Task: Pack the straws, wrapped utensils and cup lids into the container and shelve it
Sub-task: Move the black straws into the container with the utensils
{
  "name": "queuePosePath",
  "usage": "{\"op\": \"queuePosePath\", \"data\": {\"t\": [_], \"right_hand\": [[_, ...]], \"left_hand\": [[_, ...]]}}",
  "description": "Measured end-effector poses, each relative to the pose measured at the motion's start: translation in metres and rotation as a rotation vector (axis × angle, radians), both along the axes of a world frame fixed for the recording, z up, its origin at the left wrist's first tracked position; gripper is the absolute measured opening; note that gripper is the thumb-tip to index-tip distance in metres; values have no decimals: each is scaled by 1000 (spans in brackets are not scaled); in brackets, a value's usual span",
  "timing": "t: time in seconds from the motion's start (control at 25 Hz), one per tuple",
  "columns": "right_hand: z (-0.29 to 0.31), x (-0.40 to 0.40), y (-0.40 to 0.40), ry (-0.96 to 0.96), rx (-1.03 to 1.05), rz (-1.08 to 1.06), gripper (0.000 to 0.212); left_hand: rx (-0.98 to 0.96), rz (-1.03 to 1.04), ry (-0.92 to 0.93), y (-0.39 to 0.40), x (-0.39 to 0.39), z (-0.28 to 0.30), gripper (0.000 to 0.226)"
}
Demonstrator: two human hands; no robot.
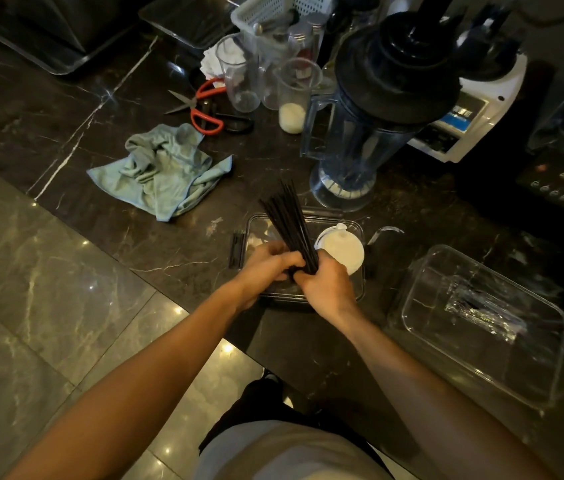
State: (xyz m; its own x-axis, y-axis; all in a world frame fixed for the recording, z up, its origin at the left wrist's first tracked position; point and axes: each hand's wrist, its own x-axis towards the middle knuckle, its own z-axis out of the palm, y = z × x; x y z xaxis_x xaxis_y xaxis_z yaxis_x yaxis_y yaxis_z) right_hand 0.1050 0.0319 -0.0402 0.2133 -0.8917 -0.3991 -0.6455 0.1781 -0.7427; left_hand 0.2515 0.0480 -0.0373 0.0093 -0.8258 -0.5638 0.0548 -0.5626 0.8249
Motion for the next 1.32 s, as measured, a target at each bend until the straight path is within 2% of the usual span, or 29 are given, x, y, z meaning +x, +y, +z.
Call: {"op": "queuePosePath", "data": {"t": [0.12,0.28,0.48,0.56,0.68,0.76,0.88,1.0,1.04,1.16,1.24,1.32], "right_hand": [[11,-26,1,-194,37,-33,31],[37,-73,-3,-333,29,-139,27],[59,-156,1,-398,-74,-318,7],[60,-190,3,-379,-91,-374,15],[60,-230,10,-398,-149,-393,49],[57,-250,14,-357,-184,-317,58],[47,-272,21,-164,-141,-236,42],[54,-295,27,71,-79,-118,38],[62,-304,28,97,-87,-154,38],[92,-317,26,-47,-271,-322,49],[112,-312,20,-88,-374,-251,55],[126,-297,17,40,-432,-32,54]], "left_hand": [[-116,-5,71,-13,-28,17,34],[-284,25,195,-43,-86,55,30],[-437,-251,127,-63,-184,90,16],[-461,-350,108,-63,-218,92,19],[-466,-481,60,-62,-257,86,25],[-462,-565,37,-57,-271,75,18],[-459,-617,-6,-47,-280,51,14],[-395,-562,-3,-39,-279,28,19],[-380,-560,-10,-38,-279,23,20],[-350,-580,-28,-35,-280,15,15],[-349,-575,-21,-36,-282,17,15],[-373,-582,-11,-37,-283,17,24]]}}
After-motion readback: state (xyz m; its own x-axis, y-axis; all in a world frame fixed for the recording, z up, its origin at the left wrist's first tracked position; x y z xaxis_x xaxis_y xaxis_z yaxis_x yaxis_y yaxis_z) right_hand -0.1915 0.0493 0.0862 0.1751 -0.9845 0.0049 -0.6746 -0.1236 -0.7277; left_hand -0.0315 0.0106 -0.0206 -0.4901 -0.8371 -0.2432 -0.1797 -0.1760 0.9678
